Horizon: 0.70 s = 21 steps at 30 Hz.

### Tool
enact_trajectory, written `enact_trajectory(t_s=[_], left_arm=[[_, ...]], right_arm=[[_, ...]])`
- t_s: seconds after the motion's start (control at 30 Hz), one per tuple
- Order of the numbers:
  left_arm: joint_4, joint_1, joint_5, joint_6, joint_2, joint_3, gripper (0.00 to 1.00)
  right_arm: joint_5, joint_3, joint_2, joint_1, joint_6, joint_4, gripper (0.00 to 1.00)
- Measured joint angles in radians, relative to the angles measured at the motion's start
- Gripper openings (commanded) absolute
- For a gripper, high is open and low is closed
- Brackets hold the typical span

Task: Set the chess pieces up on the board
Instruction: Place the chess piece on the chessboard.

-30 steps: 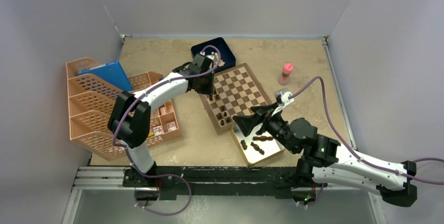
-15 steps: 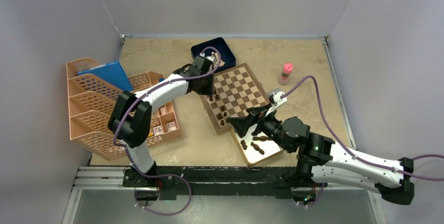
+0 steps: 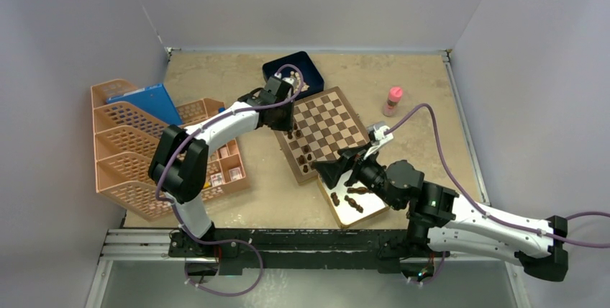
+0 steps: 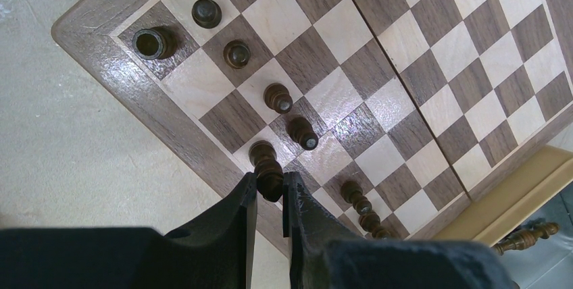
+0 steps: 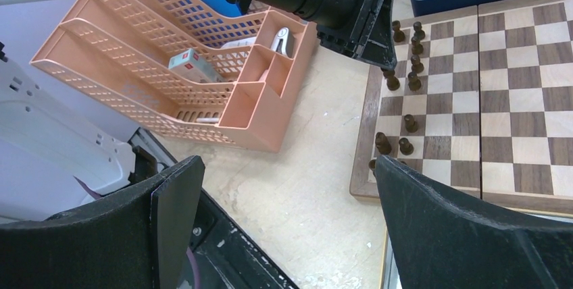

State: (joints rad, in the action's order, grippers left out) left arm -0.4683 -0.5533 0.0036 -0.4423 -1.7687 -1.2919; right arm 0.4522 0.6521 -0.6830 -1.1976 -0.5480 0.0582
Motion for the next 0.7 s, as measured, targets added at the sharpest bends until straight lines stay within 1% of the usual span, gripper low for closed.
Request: enact_trajectory(t_s=[0.23, 0.5, 0.7], left_arm=[[-0.005, 0.000, 0.000, -0.001, 0.002, 0.000, 0.09], [-0.036, -0.008, -0.001, 0.000, 0.002, -0.010, 0.09], [-0.045, -0.011, -0.004, 0.000, 0.002, -0.011, 0.11]], right_arm=[[0.002, 0.000, -0.007, 0.000, -0.016, -0.001, 0.99], [0.012, 0.000, -0.069, 0.000, -0.048, -0.024, 0.99], [0.019, 0.000, -0.073, 0.000, -0.070, -0.028, 0.99]])
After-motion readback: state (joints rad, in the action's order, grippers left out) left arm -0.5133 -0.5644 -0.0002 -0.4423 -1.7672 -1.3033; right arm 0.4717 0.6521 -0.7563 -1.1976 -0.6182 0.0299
